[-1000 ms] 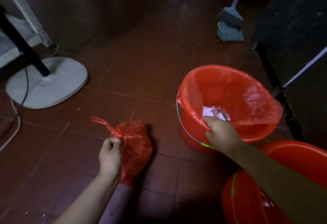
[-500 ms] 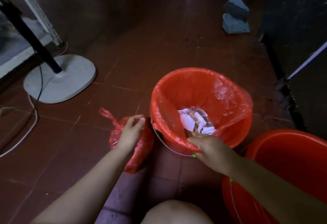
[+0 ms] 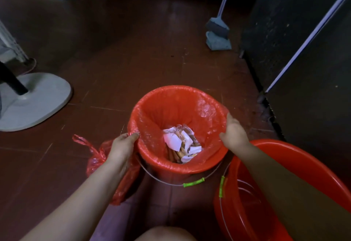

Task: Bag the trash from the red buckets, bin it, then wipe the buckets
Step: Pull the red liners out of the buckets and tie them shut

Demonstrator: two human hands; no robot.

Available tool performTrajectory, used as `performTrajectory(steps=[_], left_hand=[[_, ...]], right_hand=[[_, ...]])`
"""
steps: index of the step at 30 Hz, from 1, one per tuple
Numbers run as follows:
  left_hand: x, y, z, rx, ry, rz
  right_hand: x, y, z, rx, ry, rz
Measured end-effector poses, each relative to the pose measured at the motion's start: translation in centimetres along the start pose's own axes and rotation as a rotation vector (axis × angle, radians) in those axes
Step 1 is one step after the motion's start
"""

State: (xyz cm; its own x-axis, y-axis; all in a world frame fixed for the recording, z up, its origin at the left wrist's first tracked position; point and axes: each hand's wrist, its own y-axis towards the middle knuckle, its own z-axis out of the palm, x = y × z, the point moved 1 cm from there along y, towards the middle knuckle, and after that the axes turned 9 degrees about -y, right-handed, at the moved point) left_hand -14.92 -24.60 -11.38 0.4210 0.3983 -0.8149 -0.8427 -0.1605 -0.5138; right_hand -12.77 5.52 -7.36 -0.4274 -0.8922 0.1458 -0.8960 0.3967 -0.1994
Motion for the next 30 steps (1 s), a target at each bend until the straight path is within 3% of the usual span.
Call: performTrajectory(steps=[5,7,12,14,15,17,19,22,24,27,30], left_hand=[[-1.0,0.5,-1.8,-0.085,-0.134,0.055],[-1.4,0.4,-2.4,-0.097,-0.214,0.054],[-1.6,0.1,-2.5,-0.147,-0.246,0.036],[-2.0,0.2,-3.0,-0.151,-0.029,0.09],[-2.4,0.5,-3.4,-0.158,0.23,0.177],[-3.7,0.6,-3.8,-0.186,0.862,0.434],[-5.0,0.2,-3.1,-0.214,1.142,0.693],[-6.4,-0.6,-0.4,-0.179,0.945,0.773],[-6.4,-1.4,2.0,-0.044,0.791,0.775],[-5.8,-3.2,5.0,0.202,0.699,0.851],[-5.2,-3.9,5.6,0.282,0.756,0.92]], right_hand=[[1.4,-1.9,1.2,0.137,-0.18,0.077],[1.3,-2.1,0.6,0.09,-0.28,0.072],[0.4,-1.1,-0.4,0.038,-0.157,0.159],[0.3,-1.1,-0.4,-0.038,-0.159,0.129],[0.2,-1.1,-0.4,-0.109,-0.175,0.105],[0.2,-1.1,-0.5,-0.251,-0.204,0.054],[0.7,-1.4,-0.4,-0.382,-0.153,0.017],[3.3,-2.7,0.0,-0.48,0.165,-0.1],[5.4,-3.9,0.9,-0.373,0.344,-0.269],[7.7,-5.6,3.4,-0.14,0.242,-0.504],[7.2,-5.0,3.5,-0.321,0.292,-0.442]])
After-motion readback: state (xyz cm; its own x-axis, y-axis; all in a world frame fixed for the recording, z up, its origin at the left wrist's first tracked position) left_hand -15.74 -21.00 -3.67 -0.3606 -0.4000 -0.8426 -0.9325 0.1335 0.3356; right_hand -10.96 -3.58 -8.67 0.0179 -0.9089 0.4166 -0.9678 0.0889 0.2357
